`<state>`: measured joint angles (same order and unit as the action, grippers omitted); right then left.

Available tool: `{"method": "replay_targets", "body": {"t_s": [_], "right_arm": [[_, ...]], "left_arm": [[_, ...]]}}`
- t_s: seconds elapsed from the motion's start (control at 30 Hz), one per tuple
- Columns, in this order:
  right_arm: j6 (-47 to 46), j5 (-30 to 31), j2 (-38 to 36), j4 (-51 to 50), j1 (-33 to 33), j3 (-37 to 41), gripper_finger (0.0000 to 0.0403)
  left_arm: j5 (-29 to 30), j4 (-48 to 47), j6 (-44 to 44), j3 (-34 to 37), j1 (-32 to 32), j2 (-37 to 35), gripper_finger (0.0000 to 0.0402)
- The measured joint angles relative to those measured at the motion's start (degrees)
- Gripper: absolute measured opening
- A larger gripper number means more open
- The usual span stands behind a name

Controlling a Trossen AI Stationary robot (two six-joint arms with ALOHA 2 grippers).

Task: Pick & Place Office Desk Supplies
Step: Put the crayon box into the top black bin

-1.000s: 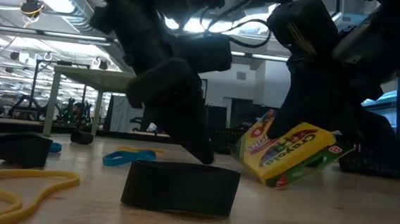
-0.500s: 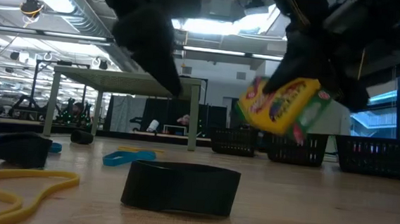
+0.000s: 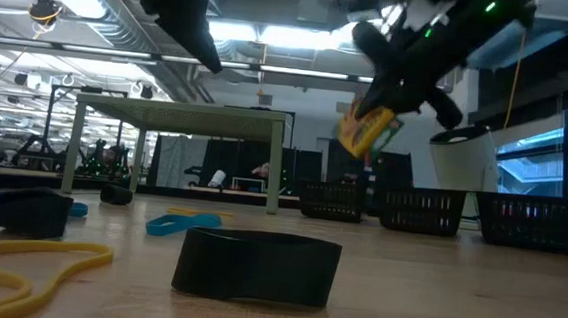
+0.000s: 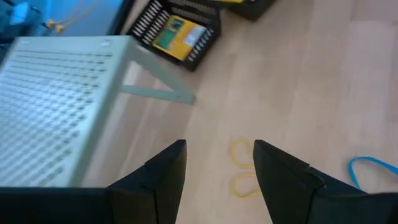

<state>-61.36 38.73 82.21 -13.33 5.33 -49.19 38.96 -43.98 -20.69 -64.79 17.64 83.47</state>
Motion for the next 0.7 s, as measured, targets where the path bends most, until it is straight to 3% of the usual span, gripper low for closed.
{"method": "replay_targets", "body": {"t_s": [0.27, 0.7], "right_arm": [[0.3, -0.5, 0.6, 3.3, -10.0, 0.0, 0.0044], [-3.0, 1.1, 7.9, 13.5, -12.3, 0.0, 0.0045]], "left_arm": [[2.6, -3.3, -2.6, 0.0, 0.8, -2.4, 0.0182], [2.6, -4.7, -2.7, 0.0, 1.1, -2.4, 0.0182]]}}
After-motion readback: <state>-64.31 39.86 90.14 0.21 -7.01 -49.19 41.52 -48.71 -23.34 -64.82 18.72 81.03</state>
